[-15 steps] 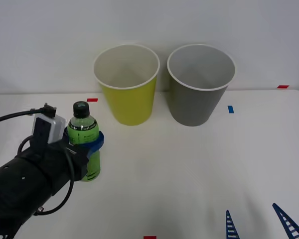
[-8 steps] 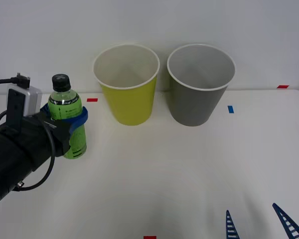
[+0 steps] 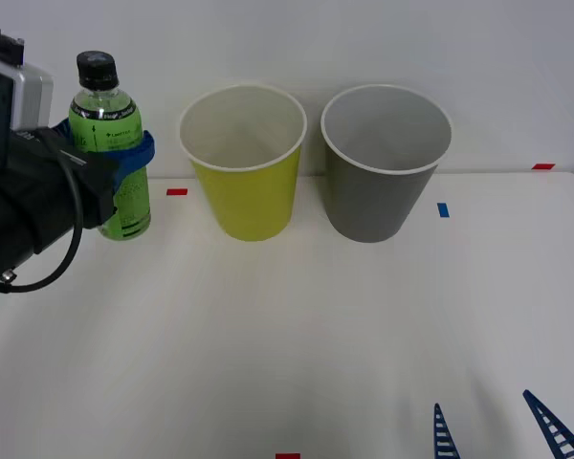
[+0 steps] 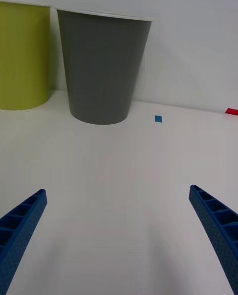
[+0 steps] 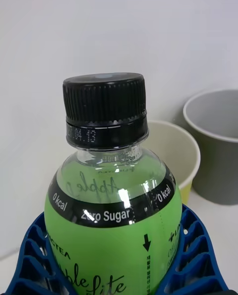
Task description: Put cans in the gray bin and PET bottles in the light green bin.
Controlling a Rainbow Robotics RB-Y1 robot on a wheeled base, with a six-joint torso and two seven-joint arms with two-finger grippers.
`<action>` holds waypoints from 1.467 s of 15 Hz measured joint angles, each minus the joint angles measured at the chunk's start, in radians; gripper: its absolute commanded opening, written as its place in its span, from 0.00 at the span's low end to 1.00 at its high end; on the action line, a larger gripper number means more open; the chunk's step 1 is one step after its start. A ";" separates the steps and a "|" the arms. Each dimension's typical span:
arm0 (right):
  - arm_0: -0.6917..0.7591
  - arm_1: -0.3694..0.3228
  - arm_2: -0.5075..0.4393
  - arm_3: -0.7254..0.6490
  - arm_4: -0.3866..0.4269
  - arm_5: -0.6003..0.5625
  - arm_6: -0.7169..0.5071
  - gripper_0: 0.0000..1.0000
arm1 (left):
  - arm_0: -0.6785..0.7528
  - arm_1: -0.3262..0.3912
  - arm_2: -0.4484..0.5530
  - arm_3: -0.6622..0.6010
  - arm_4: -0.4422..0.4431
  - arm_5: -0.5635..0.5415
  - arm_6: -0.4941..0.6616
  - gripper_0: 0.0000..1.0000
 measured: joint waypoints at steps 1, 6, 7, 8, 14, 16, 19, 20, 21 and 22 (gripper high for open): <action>0.000 0.000 0.000 0.000 0.000 0.000 0.000 1.00 | -0.054 0.000 -0.001 0.011 0.012 0.001 0.001 0.00; 0.000 0.000 0.000 0.000 0.000 0.000 0.000 1.00 | -0.313 -0.002 -0.072 0.220 0.053 0.001 -0.001 0.00; 0.000 0.000 0.000 0.000 0.000 0.000 0.000 1.00 | -0.351 -0.002 -0.101 0.259 0.027 -0.003 0.000 0.00; 0.000 0.000 0.000 0.000 0.000 0.000 0.000 1.00 | -0.381 -0.003 -0.116 0.293 0.016 -0.010 0.001 0.00; 0.000 0.000 0.000 0.000 0.000 0.000 0.000 1.00 | -0.501 -0.023 -0.234 0.499 -0.050 -0.156 0.013 0.00; 0.000 0.000 0.000 0.000 0.000 0.000 0.000 1.00 | -0.538 -0.042 -0.286 0.601 -0.070 -0.249 0.016 0.00; 0.000 0.000 0.000 0.000 0.000 0.000 0.000 1.00 | -0.584 -0.086 -0.337 0.730 -0.113 -0.356 0.016 0.00; 0.000 0.000 0.000 0.000 0.000 0.000 0.000 1.00 | -0.594 -0.103 -0.348 0.768 -0.129 -0.396 0.016 0.00; 0.000 0.000 0.000 0.000 0.000 0.000 0.000 1.00 | -0.603 -0.119 -0.355 0.795 -0.144 -0.421 0.016 0.00; 0.000 0.000 0.000 0.000 0.000 0.000 0.000 1.00 | -0.608 -0.130 -0.358 0.812 -0.160 -0.433 0.014 0.00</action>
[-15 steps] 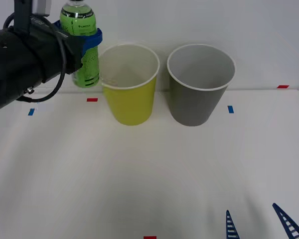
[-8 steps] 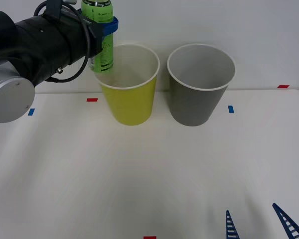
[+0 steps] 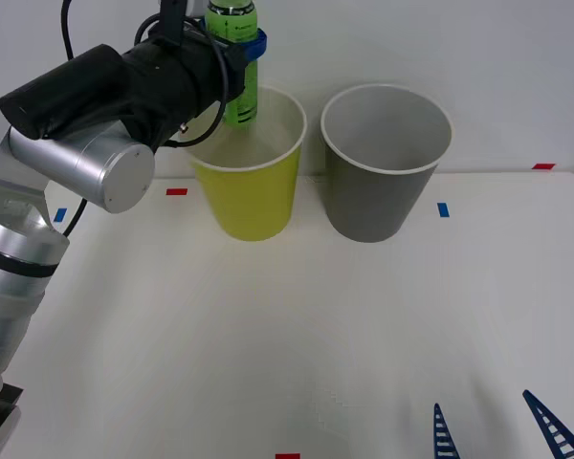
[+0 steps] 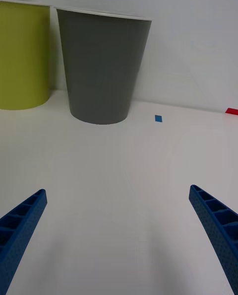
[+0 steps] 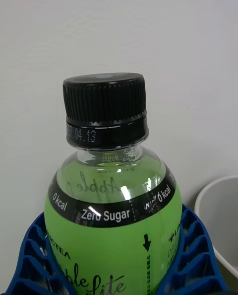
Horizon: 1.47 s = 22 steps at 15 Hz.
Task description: Put cans in the gray bin and PET bottles in the light green bin.
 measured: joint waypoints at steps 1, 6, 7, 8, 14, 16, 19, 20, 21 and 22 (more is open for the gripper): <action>0.000 0.000 0.000 0.000 0.000 0.000 0.000 1.00 | -0.003 -0.004 -0.001 0.004 -0.015 -0.004 -0.003 0.00; 0.000 0.000 0.000 0.000 0.000 0.000 0.000 1.00 | -0.010 -0.037 -0.001 0.013 -0.078 -0.005 -0.009 0.27; 0.000 0.000 0.000 0.000 0.000 0.000 0.000 1.00 | -0.010 -0.041 -0.003 0.014 -0.078 -0.006 -0.006 1.00; 0.000 0.000 0.000 0.000 0.000 0.000 0.000 1.00 | -0.010 -0.042 -0.009 0.014 -0.076 -0.006 -0.001 1.00; 0.000 0.000 0.000 0.000 0.000 0.000 0.000 1.00 | 0.038 0.020 -0.018 -0.055 -0.024 -0.006 0.026 1.00; 0.000 0.000 0.000 0.000 0.000 0.000 0.000 1.00 | 0.162 0.067 -0.006 -0.189 -0.010 -0.006 0.030 1.00; 0.000 0.000 0.000 0.000 0.000 0.000 0.000 1.00 | 0.410 0.110 0.041 -0.391 -0.004 -0.006 0.033 1.00; 0.000 0.000 0.000 0.000 0.000 0.000 0.000 1.00 | 0.505 0.117 0.061 -0.460 -0.004 -0.006 0.033 1.00; 0.000 0.000 0.000 0.000 0.000 0.000 0.000 1.00 | 0.599 0.122 0.080 -0.526 -0.003 -0.005 0.033 1.00; 0.000 0.000 0.000 0.000 0.000 0.000 0.000 1.00 | 0.688 0.126 0.099 -0.589 -0.003 -0.006 0.033 1.00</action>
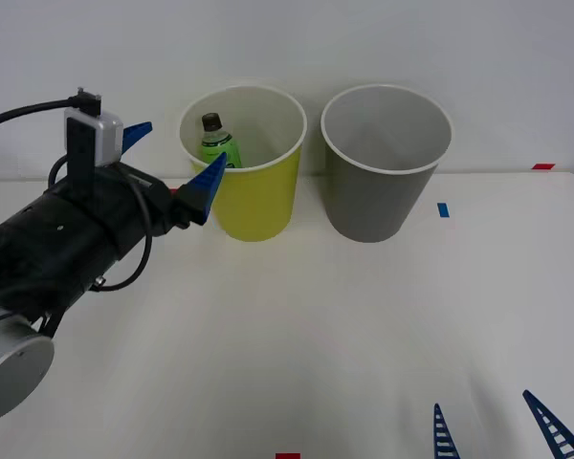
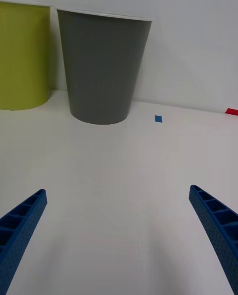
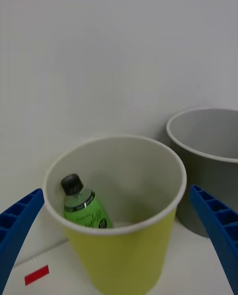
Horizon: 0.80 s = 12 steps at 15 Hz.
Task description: Put cans in the gray bin and PET bottles in the light green bin.
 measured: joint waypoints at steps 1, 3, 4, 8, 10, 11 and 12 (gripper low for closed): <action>0.000 0.000 0.000 0.000 0.000 0.000 0.000 1.00 | 0.083 0.003 0.015 -0.051 0.000 -0.001 0.000 1.00; 0.000 0.000 0.000 0.000 0.000 0.000 0.000 1.00 | 0.217 0.009 0.034 -0.118 0.000 -0.023 -0.001 1.00; 0.000 0.000 0.000 0.000 0.000 0.000 0.000 1.00 | 0.259 0.012 0.040 -0.130 0.000 -0.042 -0.002 1.00; 0.000 0.000 0.000 0.000 0.000 0.000 0.000 1.00 | 0.409 0.008 0.043 -0.138 0.001 -0.123 -0.007 1.00; 0.000 0.000 0.000 0.000 0.000 0.000 0.000 1.00 | 0.459 -0.028 0.043 -0.138 0.001 -0.143 -0.017 1.00; 0.000 0.000 0.000 0.000 0.000 0.000 0.000 1.00 | 0.475 -0.046 0.043 -0.135 -0.002 -0.158 -0.023 1.00; 0.000 0.000 0.000 0.000 0.000 0.000 0.000 1.00 | 0.486 -0.056 0.039 -0.122 -0.009 -0.190 -0.029 1.00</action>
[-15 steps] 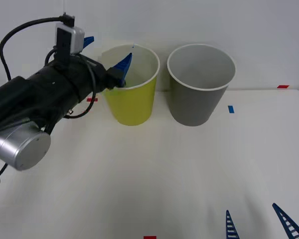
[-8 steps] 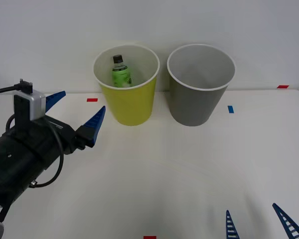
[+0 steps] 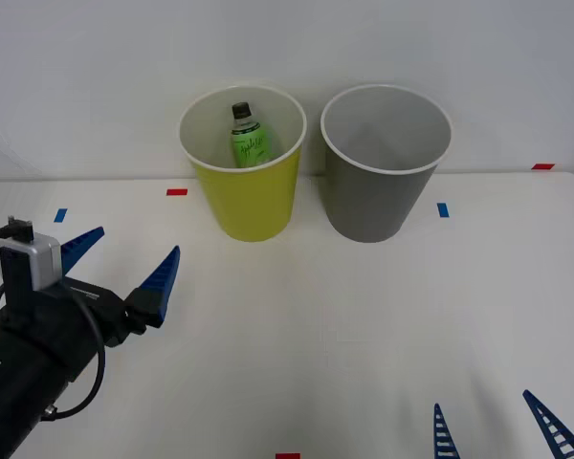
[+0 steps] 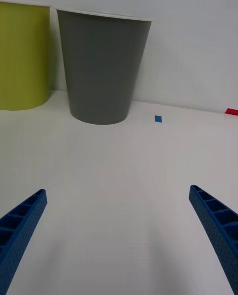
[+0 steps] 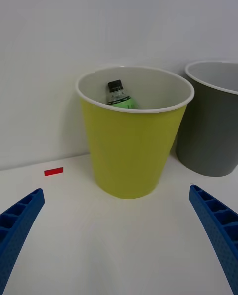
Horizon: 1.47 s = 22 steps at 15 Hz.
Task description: Put cans in the gray bin and PET bottles in the light green bin.
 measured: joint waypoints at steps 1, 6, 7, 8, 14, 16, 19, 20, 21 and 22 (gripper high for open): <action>0.000 0.000 0.000 0.000 0.000 0.000 0.000 1.00 | 0.008 -0.001 -0.007 0.019 -0.014 -0.040 -0.004 1.00; 0.000 0.000 0.000 0.000 0.000 0.000 0.000 1.00 | 0.020 0.016 -0.100 0.269 -0.226 -0.416 0.014 1.00; 0.000 0.000 0.000 0.000 0.000 0.000 0.000 1.00 | 0.024 0.017 -0.115 0.323 -0.271 -0.480 0.019 1.00; 0.000 0.000 0.000 0.000 0.000 0.000 0.000 1.00 | 0.030 0.018 -0.126 0.370 -0.294 -0.538 0.022 1.00; 0.000 0.000 0.000 0.000 0.000 0.000 0.000 1.00 | 0.198 -0.041 -0.113 0.485 -0.333 -0.742 0.006 1.00; 0.000 0.000 0.000 0.000 0.000 0.000 0.000 1.00 | 0.240 -0.099 -0.085 0.523 -0.344 -0.818 -0.027 1.00; 0.000 0.000 0.000 0.000 0.000 0.000 0.000 1.00 | 0.276 -0.192 -0.072 0.635 -0.343 -0.930 -0.098 1.00; 0.000 0.000 0.000 0.000 0.000 0.000 0.000 1.00 | 0.291 -0.206 -0.072 0.649 -0.343 -0.945 -0.098 1.00; 0.000 0.000 0.000 0.000 0.000 0.000 0.000 1.00 | 0.308 -0.212 -0.075 0.660 -0.343 -0.961 -0.097 1.00; 0.000 0.000 0.000 0.000 0.000 0.000 0.000 1.00 | 0.324 -0.214 -0.077 0.664 -0.344 -0.973 -0.096 1.00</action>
